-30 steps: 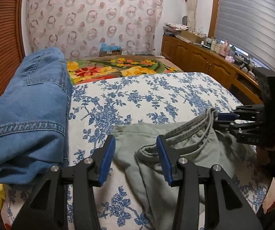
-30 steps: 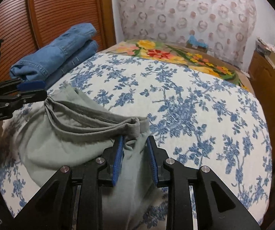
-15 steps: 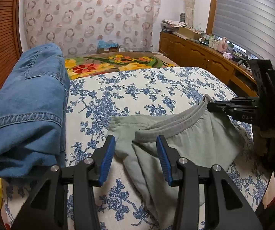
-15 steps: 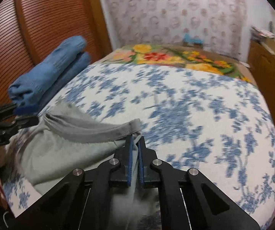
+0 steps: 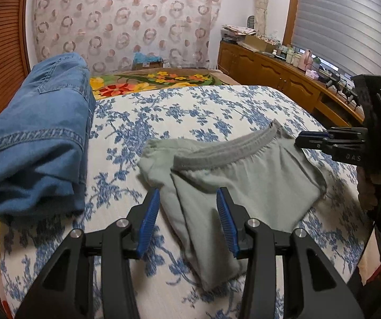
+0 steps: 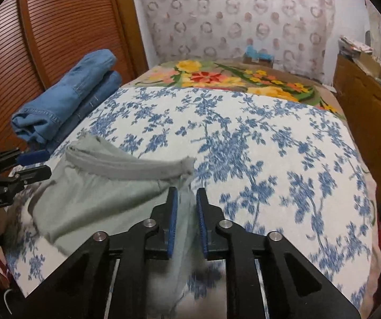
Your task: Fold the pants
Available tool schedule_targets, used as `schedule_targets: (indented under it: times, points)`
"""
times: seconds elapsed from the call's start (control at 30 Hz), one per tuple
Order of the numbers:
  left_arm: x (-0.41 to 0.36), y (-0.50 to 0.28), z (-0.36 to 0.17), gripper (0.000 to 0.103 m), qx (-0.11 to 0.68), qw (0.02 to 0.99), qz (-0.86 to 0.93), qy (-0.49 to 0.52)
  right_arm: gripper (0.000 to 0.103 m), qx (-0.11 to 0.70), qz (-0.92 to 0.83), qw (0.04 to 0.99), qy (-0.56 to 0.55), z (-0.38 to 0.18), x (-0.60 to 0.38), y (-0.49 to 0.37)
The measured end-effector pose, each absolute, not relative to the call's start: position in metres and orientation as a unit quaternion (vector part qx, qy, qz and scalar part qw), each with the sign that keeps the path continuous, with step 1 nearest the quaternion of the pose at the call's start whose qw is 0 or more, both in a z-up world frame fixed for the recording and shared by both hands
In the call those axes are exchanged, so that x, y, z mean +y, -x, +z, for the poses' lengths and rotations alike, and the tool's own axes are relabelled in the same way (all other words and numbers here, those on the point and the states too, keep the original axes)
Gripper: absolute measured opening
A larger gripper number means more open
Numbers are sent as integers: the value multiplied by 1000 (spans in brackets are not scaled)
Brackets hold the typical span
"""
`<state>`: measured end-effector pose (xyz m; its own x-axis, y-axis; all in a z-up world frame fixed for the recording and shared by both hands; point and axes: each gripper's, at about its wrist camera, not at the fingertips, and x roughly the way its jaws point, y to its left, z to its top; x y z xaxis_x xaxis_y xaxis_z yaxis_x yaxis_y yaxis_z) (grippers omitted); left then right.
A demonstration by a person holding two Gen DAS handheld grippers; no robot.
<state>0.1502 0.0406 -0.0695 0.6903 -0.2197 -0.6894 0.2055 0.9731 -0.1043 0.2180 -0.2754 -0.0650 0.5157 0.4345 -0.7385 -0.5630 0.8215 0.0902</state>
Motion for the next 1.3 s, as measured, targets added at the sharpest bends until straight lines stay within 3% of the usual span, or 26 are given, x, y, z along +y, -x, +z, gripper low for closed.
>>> schedule_targets:
  times: [0.43,0.6,0.8,1.23,1.3]
  points:
    - [28,-116,-69,44,372,920,-121,3,24,412,271,867,68,-74,-299,-173]
    - [26,-104,-68,44,369,922,-120,2,38,408,270,870,65,-72,-304,-158]
    - [26,-93,-72,44,370,922,-115,4,42,406,258,874,70,-75,-307,-142]
    - [33,-87,-94,43,389,914,-113,26,44,401,255,877,75,-82,-303,-125]
    - [31,-87,-96,36,390,913,-120,25,44,399,258,876,78,-82,-302,-126]
